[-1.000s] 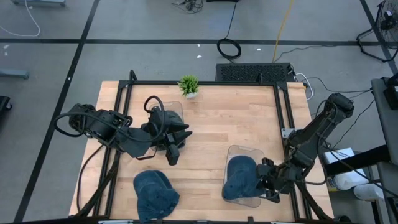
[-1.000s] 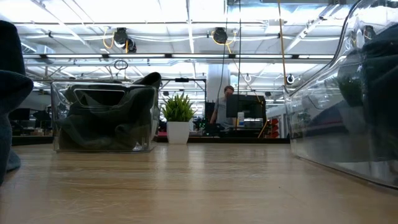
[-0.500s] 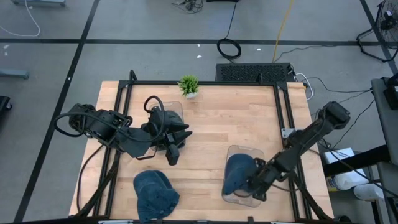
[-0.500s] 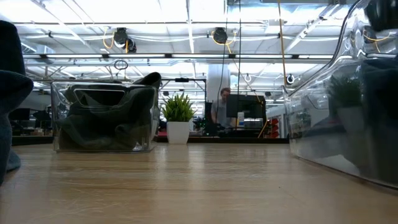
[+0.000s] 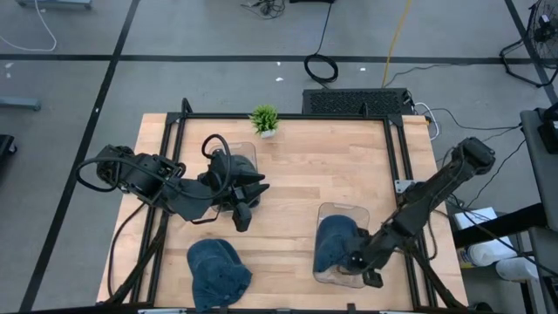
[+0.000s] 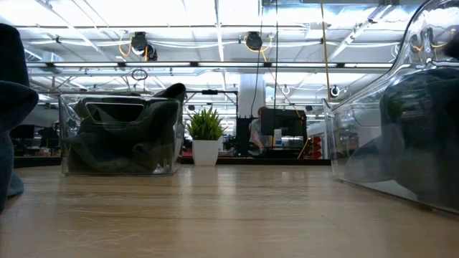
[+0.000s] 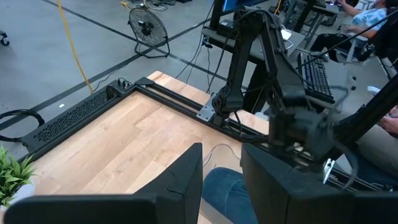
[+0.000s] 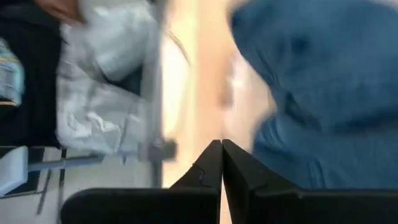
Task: Pick & Place hat
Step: Put the blue cap into the bottom transparent bin
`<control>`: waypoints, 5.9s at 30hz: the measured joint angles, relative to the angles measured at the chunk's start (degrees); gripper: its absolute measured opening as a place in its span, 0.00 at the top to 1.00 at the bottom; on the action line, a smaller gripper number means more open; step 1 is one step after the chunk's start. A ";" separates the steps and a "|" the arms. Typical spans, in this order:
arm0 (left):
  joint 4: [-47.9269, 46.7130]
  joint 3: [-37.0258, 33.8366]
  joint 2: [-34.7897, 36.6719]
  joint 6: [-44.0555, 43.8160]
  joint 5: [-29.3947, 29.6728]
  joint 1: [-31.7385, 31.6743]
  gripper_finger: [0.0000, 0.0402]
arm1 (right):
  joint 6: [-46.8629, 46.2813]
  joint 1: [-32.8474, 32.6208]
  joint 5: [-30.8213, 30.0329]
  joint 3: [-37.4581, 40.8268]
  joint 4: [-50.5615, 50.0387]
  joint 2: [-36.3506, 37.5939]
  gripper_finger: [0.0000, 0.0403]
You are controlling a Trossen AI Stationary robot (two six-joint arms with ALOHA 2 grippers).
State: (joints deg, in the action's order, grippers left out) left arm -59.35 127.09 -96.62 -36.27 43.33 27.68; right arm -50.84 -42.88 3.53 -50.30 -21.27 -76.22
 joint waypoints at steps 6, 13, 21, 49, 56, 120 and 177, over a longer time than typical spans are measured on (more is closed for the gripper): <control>0.01 0.00 0.00 -0.01 0.00 0.00 0.70 | 8.86 -1.13 -16.43 0.00 1.49 4.55 1.00; 0.02 0.00 0.00 0.01 -0.01 0.00 0.70 | 15.50 1.41 -36.04 0.00 -6.20 2.68 1.00; 0.02 0.02 0.00 -0.01 -0.02 0.00 0.70 | 10.02 4.41 -20.08 2.73 -5.53 -0.78 1.00; 0.02 0.00 0.00 0.00 -0.01 0.00 0.70 | 10.79 6.43 -3.37 10.91 13.10 6.15 1.00; 0.02 0.01 0.00 -0.01 -0.01 -0.01 0.70 | 15.33 6.37 -5.13 10.91 16.97 9.95 1.00; 0.02 0.00 0.00 0.00 -0.02 -0.02 0.70 | 53.52 32.44 -16.88 38.69 56.54 39.48 1.00; -4.83 -0.09 4.01 15.41 15.82 -6.65 0.70 | 53.44 21.75 -21.68 19.30 18.81 50.79 1.00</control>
State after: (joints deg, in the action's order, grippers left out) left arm -64.18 127.00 -92.61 -20.86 59.15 21.04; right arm 2.60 -21.12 -18.15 -31.00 -2.46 -25.43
